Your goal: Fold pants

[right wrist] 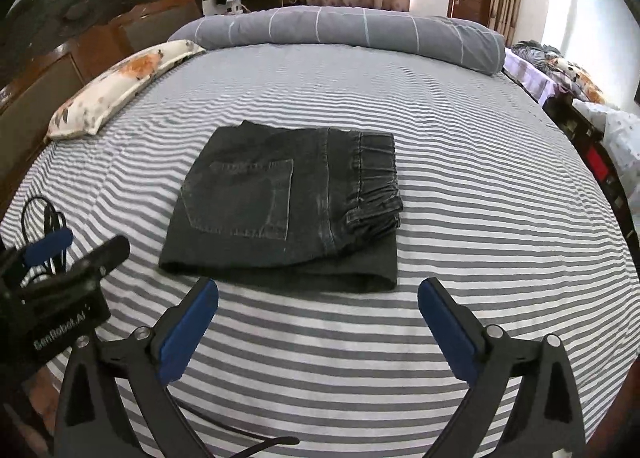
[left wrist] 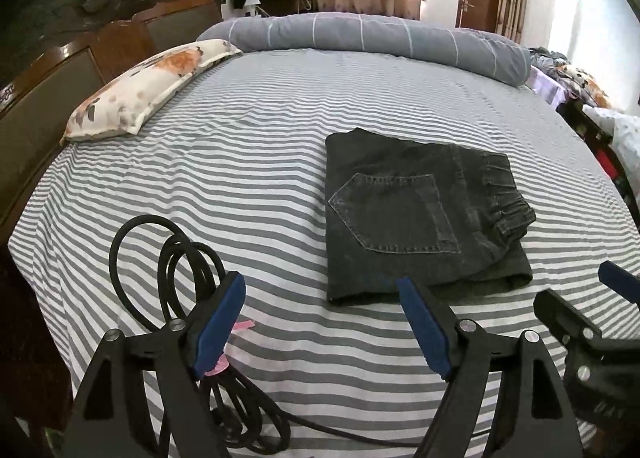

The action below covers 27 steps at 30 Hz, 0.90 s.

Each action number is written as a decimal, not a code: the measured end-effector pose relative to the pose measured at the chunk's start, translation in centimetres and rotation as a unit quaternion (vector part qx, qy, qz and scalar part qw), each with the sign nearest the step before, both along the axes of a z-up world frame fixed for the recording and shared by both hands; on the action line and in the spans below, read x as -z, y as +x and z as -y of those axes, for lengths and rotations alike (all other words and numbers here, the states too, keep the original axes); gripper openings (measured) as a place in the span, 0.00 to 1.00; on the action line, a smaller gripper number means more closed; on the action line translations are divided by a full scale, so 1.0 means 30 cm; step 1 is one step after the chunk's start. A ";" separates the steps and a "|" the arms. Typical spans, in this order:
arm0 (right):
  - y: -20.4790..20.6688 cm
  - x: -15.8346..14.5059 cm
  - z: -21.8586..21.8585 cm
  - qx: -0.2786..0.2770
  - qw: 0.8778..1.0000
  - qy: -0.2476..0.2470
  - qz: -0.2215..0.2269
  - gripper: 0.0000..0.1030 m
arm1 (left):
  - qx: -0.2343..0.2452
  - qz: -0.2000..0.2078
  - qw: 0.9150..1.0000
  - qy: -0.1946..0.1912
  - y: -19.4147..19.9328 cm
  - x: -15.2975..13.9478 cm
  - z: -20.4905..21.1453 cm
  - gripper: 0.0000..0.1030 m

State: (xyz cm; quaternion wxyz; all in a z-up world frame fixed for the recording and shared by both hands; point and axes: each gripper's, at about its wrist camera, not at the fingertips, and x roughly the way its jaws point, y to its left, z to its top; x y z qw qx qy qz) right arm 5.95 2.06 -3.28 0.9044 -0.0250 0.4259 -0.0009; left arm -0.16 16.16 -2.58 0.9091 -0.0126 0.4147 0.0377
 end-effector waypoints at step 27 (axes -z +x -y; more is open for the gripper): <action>-0.020 0.039 -0.016 0.009 1.000 -0.003 -0.024 0.99 | 0.001 0.003 1.000 -0.002 -0.010 0.013 -0.022 0.78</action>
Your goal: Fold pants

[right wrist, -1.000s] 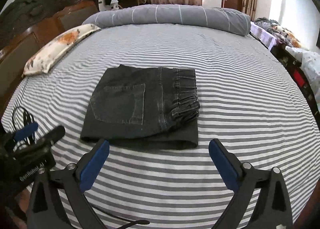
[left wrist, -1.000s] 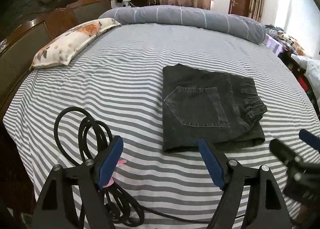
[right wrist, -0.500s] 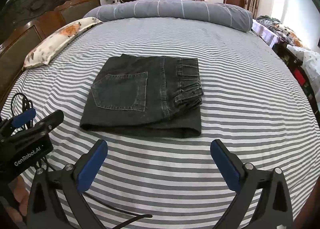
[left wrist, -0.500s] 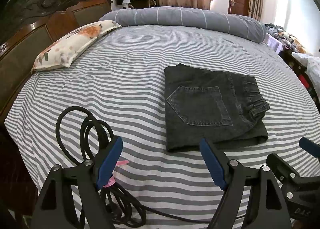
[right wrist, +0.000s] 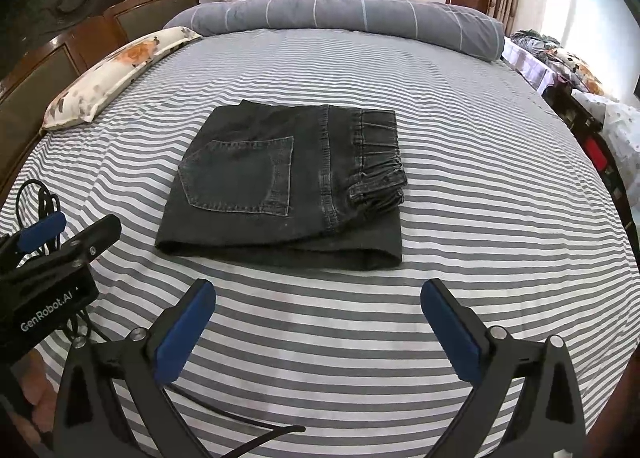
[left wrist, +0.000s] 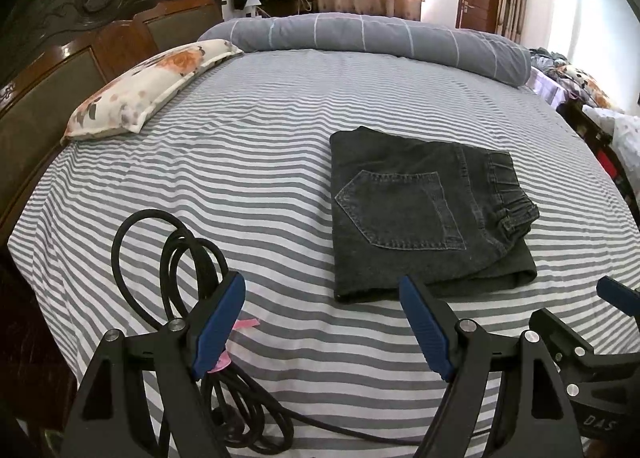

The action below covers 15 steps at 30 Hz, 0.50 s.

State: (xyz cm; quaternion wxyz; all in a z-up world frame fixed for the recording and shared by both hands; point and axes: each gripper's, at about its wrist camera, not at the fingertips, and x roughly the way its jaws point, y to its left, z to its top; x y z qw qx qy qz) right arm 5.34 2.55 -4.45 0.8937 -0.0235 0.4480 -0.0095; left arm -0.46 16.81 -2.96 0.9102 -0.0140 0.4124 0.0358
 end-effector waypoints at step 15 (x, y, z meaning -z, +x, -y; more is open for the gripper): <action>0.003 0.009 -0.013 0.001 1.000 -0.005 -0.001 0.99 | 0.003 0.005 1.000 0.004 -0.008 -0.005 0.007 0.78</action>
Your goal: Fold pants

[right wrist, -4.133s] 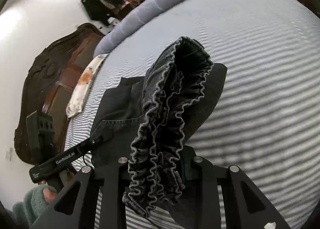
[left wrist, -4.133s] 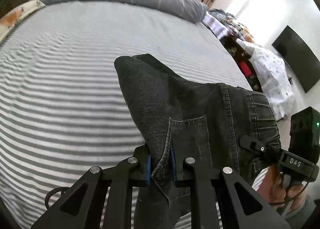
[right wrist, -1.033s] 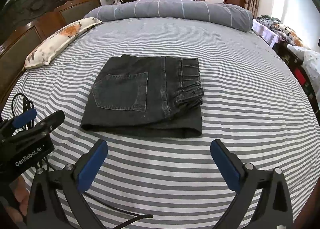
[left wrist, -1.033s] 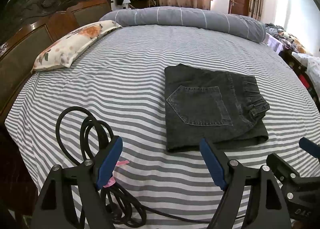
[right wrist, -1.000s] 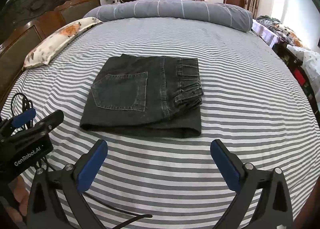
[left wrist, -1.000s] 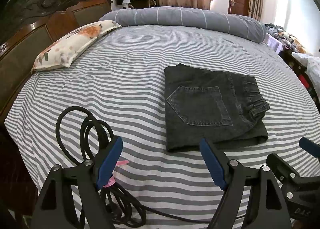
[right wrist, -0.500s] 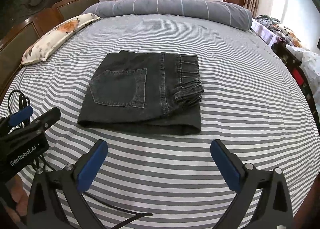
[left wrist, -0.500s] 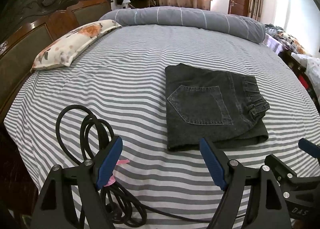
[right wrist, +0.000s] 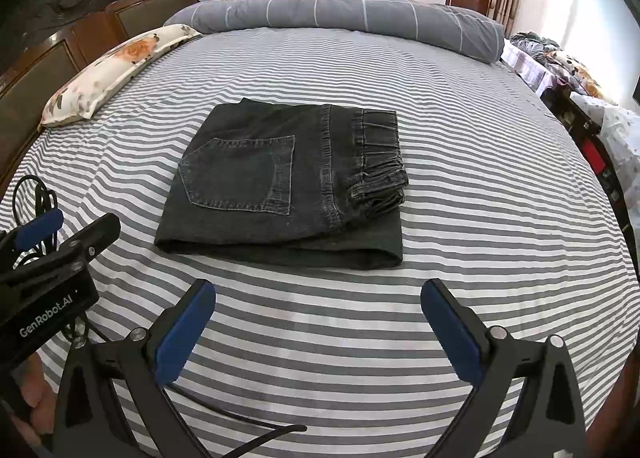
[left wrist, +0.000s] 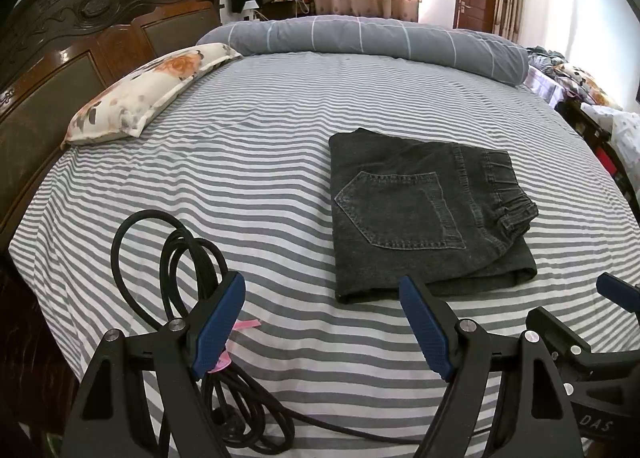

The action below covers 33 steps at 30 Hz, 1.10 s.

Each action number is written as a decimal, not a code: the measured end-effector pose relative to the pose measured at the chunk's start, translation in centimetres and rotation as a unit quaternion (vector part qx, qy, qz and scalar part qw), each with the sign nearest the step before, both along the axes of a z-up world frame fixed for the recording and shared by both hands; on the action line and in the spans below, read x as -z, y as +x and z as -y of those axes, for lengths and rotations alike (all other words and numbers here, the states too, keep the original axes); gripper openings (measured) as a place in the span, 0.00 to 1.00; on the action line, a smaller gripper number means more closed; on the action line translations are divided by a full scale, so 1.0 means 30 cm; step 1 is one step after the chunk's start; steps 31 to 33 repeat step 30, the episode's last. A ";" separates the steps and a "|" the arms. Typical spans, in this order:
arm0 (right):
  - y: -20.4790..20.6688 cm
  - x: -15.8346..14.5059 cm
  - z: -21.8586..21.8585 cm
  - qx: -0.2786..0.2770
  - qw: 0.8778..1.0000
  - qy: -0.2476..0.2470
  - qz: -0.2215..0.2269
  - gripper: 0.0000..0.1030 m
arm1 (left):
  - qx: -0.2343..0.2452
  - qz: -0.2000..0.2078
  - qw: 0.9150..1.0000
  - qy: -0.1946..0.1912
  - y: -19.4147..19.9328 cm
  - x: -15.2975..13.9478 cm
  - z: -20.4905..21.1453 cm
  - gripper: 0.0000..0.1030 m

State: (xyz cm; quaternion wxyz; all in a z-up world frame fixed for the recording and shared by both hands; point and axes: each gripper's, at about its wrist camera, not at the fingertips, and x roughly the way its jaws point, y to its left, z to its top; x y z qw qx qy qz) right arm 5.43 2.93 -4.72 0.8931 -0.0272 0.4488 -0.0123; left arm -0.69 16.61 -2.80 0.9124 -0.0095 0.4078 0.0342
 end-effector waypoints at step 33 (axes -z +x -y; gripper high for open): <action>0.007 0.013 0.003 0.004 1.000 0.007 -0.013 0.99 | 0.002 -0.001 1.000 0.011 0.012 0.001 -0.012 0.78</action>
